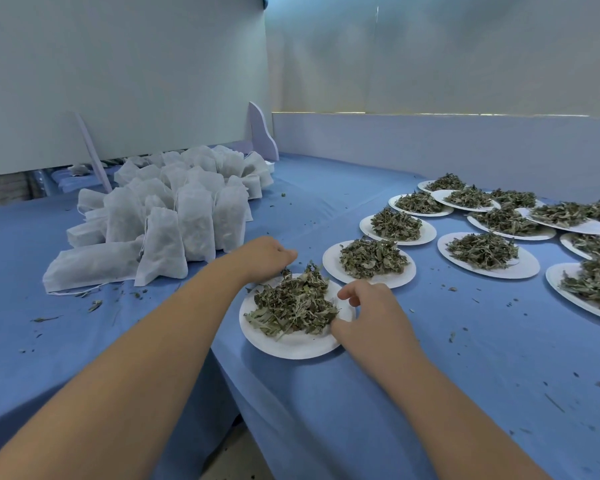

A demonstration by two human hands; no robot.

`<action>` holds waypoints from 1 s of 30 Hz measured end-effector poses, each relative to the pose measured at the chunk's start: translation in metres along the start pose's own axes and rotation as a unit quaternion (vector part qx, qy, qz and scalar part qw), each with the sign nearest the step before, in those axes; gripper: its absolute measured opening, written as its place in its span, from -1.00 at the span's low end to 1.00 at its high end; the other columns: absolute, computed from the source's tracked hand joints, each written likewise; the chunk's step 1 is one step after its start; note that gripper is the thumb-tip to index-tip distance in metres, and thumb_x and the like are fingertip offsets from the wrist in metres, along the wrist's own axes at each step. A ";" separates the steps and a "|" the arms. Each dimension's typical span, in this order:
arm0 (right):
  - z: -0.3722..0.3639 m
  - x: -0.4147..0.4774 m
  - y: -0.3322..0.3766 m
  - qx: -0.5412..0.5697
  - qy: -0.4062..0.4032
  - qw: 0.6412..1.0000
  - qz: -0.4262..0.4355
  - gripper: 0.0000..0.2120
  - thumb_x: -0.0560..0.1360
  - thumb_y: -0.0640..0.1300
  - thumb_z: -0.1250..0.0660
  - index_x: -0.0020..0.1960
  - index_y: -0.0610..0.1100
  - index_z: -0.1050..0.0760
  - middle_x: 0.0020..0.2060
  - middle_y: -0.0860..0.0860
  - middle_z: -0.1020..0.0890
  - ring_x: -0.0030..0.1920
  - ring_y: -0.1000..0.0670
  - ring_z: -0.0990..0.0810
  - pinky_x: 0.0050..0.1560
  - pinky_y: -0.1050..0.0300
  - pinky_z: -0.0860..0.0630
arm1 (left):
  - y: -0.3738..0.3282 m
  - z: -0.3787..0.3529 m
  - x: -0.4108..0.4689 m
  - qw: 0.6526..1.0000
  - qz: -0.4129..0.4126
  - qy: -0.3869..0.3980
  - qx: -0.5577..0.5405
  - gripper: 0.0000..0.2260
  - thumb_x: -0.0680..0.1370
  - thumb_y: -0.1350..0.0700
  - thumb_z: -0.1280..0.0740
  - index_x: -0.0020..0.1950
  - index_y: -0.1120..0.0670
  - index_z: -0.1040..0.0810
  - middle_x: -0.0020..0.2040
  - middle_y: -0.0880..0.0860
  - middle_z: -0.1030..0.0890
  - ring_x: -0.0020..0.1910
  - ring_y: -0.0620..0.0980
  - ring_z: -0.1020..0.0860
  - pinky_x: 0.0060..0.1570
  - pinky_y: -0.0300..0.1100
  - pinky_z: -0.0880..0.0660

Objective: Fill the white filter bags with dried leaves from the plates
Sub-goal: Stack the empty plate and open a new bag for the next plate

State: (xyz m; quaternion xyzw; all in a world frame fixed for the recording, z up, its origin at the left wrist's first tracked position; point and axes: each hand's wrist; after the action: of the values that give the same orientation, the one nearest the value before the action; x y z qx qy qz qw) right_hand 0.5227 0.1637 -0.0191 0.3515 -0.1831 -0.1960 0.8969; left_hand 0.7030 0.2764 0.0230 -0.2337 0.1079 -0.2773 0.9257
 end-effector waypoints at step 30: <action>0.004 0.000 -0.007 0.023 -0.011 1.000 0.010 -0.64 0.37 -0.18 -0.40 0.12 0.06 -0.45 0.06 0.09 -0.37 -0.20 0.27 -0.40 -0.30 0.50 -0.31 | -0.005 0.023 -0.020 0.985 -0.128 0.109 -0.037 -0.89 0.56 0.11 -0.35 -0.04 -0.06 -0.67 -0.24 -0.23 -0.67 -0.22 -0.20 -0.66 -0.27 -0.42 -0.51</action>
State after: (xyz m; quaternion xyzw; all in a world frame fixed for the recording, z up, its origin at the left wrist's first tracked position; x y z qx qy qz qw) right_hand 0.5192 0.1563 -0.0215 0.3683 -0.2007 -0.1864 0.8884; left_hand 0.6919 0.2920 0.0466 -0.2479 0.1872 -0.4132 0.8560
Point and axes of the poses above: each hand's wrist, its own x-axis towards the middle knuckle, its own z-axis out of the back of the hand, y = z × x
